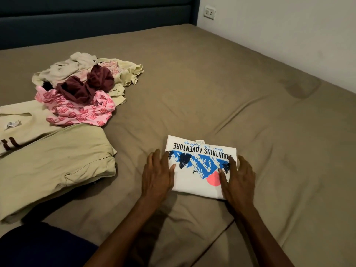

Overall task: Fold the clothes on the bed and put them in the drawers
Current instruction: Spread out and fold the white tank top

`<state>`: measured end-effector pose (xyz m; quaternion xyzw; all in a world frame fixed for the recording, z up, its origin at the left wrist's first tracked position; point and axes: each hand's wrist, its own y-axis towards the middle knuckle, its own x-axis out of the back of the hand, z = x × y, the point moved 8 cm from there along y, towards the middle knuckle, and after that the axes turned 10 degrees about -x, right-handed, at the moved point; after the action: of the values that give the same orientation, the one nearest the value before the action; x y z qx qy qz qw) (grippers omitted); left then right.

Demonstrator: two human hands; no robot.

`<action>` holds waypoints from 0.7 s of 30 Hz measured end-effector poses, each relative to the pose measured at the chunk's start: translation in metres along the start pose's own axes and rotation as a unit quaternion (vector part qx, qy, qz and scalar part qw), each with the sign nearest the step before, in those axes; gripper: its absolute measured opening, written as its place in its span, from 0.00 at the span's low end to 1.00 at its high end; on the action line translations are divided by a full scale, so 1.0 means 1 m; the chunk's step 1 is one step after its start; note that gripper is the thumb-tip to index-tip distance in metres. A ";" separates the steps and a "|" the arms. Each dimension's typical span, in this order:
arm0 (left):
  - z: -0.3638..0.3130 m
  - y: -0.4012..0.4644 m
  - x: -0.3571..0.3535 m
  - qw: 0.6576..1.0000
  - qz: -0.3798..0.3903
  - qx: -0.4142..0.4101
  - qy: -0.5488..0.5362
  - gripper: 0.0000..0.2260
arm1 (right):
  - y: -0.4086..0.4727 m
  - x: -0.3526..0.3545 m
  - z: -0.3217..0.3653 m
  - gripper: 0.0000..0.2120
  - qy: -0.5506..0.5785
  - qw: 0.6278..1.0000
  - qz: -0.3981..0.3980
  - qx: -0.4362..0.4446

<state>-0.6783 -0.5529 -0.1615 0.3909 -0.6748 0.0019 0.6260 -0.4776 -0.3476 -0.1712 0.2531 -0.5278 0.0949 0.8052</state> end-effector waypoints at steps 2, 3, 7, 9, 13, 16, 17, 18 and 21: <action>-0.016 0.018 -0.020 0.997 0.049 -0.058 -0.025 0.27 | 0.007 -0.013 0.021 0.31 0.009 0.998 0.041 0.051; -0.018 0.027 -0.034 0.993 0.092 -0.066 -0.033 0.29 | 0.010 -0.024 0.030 0.32 0.009 0.995 0.066 0.072; -0.008 0.030 -0.086 0.972 0.227 -0.027 -0.052 0.36 | 0.014 -0.065 0.039 0.34 0.004 0.981 0.168 0.099; -0.003 0.025 -0.093 0.975 0.210 -0.028 -0.063 0.34 | 0.017 -0.072 0.036 0.34 0.007 0.977 0.188 0.100; 0.009 0.018 -0.081 0.976 0.127 0.034 -0.172 0.34 | 0.032 -0.061 0.019 0.34 0.028 0.993 0.111 0.006; 0.026 0.001 -0.063 0.974 0.036 0.095 -0.204 0.32 | 0.036 -0.050 -0.006 0.35 0.045 0.988 0.074 -0.124; 0.031 -0.001 -0.061 0.969 0.032 0.119 -0.214 0.30 | 0.040 -0.049 -0.016 0.35 0.058 0.984 0.081 -0.149; 0.038 -0.002 -0.060 0.960 0.049 0.153 -0.231 0.27 | 0.044 -0.049 -0.021 0.36 0.075 0.978 0.101 -0.164; 0.049 0.013 -0.069 0.905 0.127 0.261 -0.311 0.20 | 0.069 -0.044 -0.033 0.33 0.165 0.939 0.186 -0.238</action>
<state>-0.7332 -0.5319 -0.2237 0.4318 -0.8547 0.1355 0.2545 -0.4986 -0.2672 -0.1996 -0.0680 -0.4321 0.1544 0.8859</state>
